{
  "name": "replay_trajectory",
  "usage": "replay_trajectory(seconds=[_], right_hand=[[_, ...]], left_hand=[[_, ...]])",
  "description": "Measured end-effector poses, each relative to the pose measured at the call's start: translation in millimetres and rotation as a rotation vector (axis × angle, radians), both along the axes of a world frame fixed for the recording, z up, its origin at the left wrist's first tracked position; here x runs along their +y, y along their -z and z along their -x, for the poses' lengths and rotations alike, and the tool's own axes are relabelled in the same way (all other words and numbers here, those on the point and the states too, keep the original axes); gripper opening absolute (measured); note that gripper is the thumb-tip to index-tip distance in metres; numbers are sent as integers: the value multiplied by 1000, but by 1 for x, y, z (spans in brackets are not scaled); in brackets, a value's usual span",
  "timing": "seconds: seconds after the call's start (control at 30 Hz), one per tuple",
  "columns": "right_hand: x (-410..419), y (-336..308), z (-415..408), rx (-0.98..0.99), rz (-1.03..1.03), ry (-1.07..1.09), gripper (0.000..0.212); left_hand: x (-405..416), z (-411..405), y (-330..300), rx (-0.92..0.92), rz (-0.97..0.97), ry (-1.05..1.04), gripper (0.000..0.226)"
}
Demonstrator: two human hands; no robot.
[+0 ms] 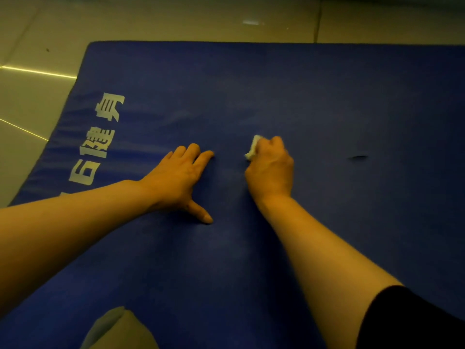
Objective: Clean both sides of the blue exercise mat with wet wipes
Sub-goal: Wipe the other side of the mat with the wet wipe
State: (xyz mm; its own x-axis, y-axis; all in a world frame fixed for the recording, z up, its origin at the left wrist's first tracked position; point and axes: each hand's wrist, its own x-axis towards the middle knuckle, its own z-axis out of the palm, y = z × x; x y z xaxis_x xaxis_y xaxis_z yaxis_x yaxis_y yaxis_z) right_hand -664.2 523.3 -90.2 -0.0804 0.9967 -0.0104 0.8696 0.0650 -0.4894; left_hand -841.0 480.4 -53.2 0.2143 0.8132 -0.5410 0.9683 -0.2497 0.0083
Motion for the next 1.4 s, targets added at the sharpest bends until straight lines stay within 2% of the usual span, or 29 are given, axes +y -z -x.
replay_trajectory(seconds=[0.07,0.13,0.2,0.3,0.37,0.43,0.5,0.6,0.63,0.67,0.73,0.8,0.9,0.97,1.07,1.1,1.17,1.23,1.33,1.4], right_hand=[[-20,1,23,82,6,-226,13],[-35,1,36,138,79,-490,12],[-26,-2,30,169,112,-560,7],[10,3,2,95,33,-341,9],[30,6,-16,15,-10,-109,13],[31,7,-13,19,-74,47,9],[16,10,7,86,-98,-56,2],[-8,10,33,198,56,-471,10],[-8,8,34,212,90,-540,10],[-2,6,32,206,90,-548,8],[20,6,18,151,32,-435,3],[45,9,0,59,-29,-212,10],[58,13,-8,-7,-79,61,12],[44,14,9,52,-124,-36,8],[21,14,30,130,-89,-420,11],[23,14,30,131,-87,-489,10],[41,15,19,42,-115,-439,10],[62,19,3,-21,-140,-244,14],[67,19,0,1,-137,19,15],[50,19,16,30,-133,-46,11]], left_hand=[[2,2,2,-16,-1,-18,150],[4,4,3,-43,4,-16,148],[8,6,4,-36,-8,17,137],[14,6,2,5,-12,32,122],[16,6,0,-8,-5,13,120],[15,5,-1,-52,-31,-3,120],[16,3,0,-124,-78,-30,114],[25,2,4,-228,-77,-57,83],[29,2,6,-237,-55,-64,78],[32,2,7,-246,-36,-74,81],[39,-1,7,-228,-12,-92,100],[43,-3,6,-161,-5,-86,117],[48,-5,3,-127,-16,-104,122],[50,-5,3,-113,-37,-105,121],[49,-5,6,-161,-79,-123,109],[49,-4,6,-185,-90,-131,104],[49,-4,4,-182,-78,-140,111],[49,-3,3,-145,-51,-132,119],[51,-4,4,-128,-43,-109,121],[51,-5,4,-131,-57,-114,121]])
